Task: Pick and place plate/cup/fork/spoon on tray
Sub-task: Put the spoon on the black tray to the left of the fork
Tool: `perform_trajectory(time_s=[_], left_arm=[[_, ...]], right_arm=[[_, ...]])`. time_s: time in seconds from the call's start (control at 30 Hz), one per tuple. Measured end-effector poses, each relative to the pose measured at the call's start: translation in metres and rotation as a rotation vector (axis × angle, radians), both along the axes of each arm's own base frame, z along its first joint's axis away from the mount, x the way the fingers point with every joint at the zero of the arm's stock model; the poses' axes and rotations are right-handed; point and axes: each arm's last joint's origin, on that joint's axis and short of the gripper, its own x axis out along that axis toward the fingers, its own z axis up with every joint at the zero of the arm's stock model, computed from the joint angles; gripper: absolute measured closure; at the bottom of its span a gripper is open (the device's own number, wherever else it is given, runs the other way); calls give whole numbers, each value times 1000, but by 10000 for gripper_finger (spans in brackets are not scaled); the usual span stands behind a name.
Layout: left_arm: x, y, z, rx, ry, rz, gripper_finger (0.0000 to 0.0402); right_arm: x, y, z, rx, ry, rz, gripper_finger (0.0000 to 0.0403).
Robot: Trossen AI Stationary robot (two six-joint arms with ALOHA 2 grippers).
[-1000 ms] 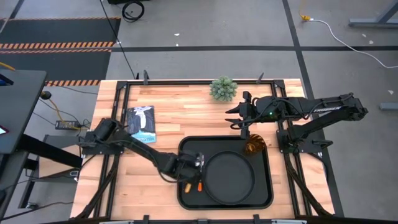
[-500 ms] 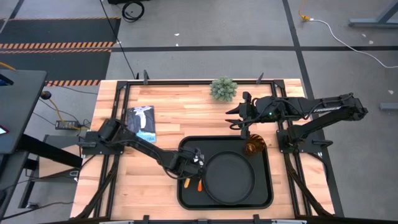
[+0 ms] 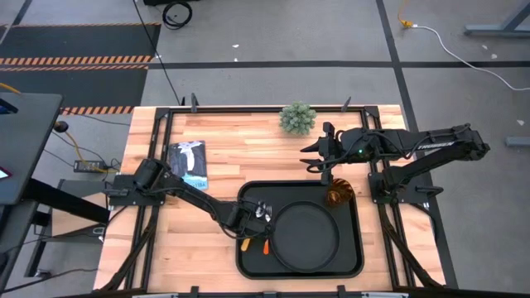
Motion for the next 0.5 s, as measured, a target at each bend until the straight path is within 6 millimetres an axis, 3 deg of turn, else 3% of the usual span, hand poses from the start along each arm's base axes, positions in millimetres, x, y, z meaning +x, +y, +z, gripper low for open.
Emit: perform_trajectory(time_s=[0.2,0.5], left_arm=[[-1,0,0,-6,18,-4,286],[-3,-3,-1,-93,68,-63,284]], right_arm=[[0,0,0,0,0,0,265],[0,0,0,0,0,0,265]])
